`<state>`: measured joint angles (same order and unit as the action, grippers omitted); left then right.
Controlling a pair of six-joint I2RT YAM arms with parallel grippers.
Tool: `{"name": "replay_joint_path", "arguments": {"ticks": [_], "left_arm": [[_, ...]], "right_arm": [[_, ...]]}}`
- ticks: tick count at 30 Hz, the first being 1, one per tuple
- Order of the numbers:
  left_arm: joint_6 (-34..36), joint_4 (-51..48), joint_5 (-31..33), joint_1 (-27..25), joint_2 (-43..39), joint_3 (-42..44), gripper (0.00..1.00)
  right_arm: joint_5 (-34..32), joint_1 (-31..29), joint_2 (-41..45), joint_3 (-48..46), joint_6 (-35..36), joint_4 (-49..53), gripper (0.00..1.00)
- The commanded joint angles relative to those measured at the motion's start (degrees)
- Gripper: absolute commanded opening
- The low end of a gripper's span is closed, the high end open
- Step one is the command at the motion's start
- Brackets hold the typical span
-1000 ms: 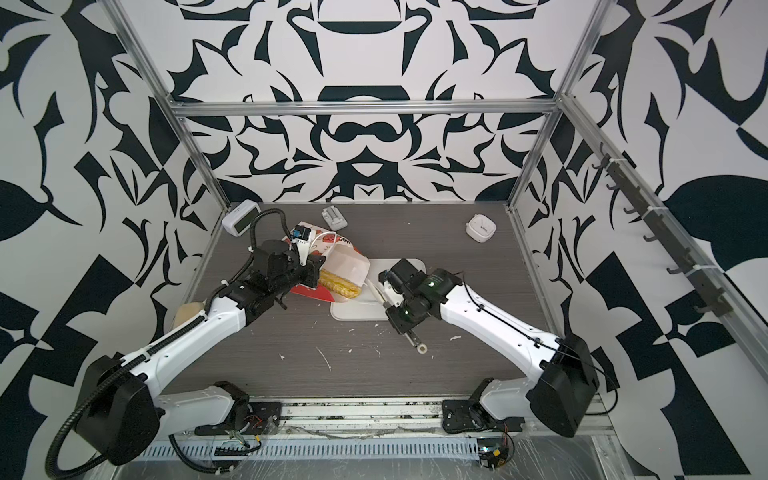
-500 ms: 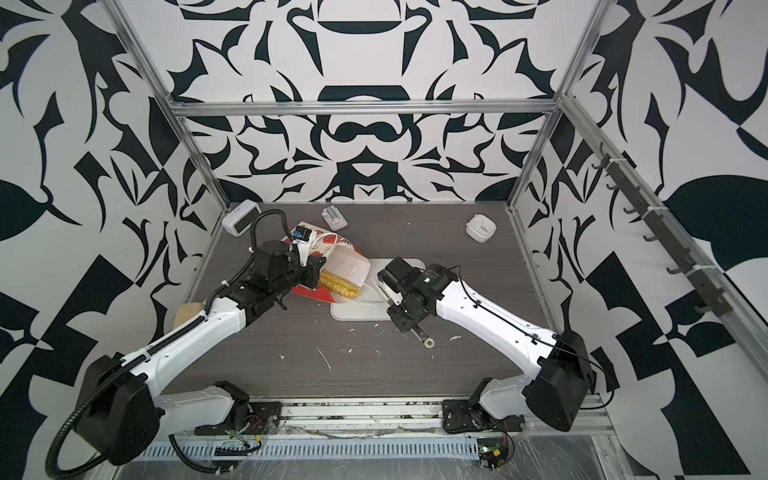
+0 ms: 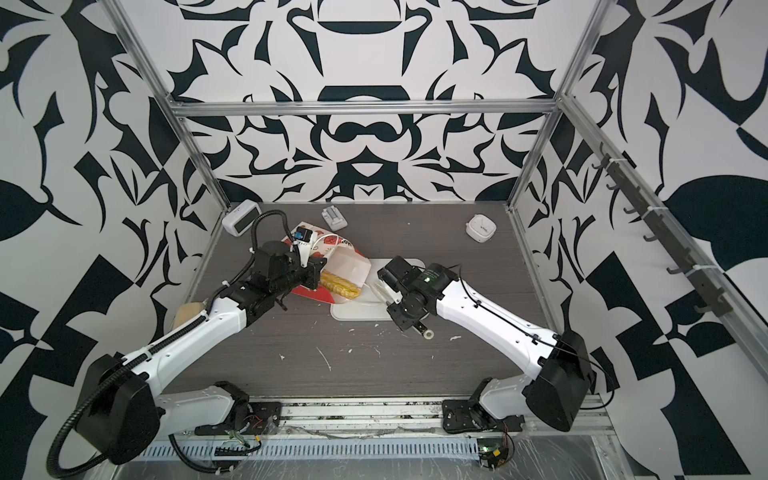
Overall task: Take the fake bread out of the paper bag
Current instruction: 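Hold the bag with left gripper while right lifts tongs toward its opening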
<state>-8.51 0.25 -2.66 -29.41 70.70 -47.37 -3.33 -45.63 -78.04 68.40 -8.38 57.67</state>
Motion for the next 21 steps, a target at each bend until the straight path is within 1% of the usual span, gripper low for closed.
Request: {"name": "replay_joint_path", "arguments": {"ticks": [1, 5, 12, 14, 17, 21], "left_arm": [[-0.1, 1.9, -1.0, -0.3, 0.2, 0.7, 0.0], [-0.1, 1.9, -1.0, -0.3, 0.1, 0.7, 0.0], [-0.2, 1.9, -1.0, -0.2, 0.0, 0.9, 0.0], [-0.3, 1.9, -1.0, -0.2, 0.0, 0.9, 0.0], [-0.2, 1.9, -1.0, -0.3, 0.1, 0.9, 0.0], [0.0, 1.7, -0.9, -0.3, 0.3, 0.9, 0.0]], "right_arm": [[-0.9, -0.2, 2.3, 1.4, 0.4, -1.8, 0.35], [-0.5, -0.1, 2.6, 1.4, 0.4, -2.0, 0.36], [0.1, -0.2, 3.7, 0.4, 0.8, -3.1, 0.31], [1.5, -0.2, 4.5, -0.2, 1.3, -4.2, 0.3], [3.3, -0.3, 5.9, -0.9, 2.5, -5.9, 0.31], [3.5, -1.3, 5.8, -0.8, 4.4, -7.3, 0.31]]}}
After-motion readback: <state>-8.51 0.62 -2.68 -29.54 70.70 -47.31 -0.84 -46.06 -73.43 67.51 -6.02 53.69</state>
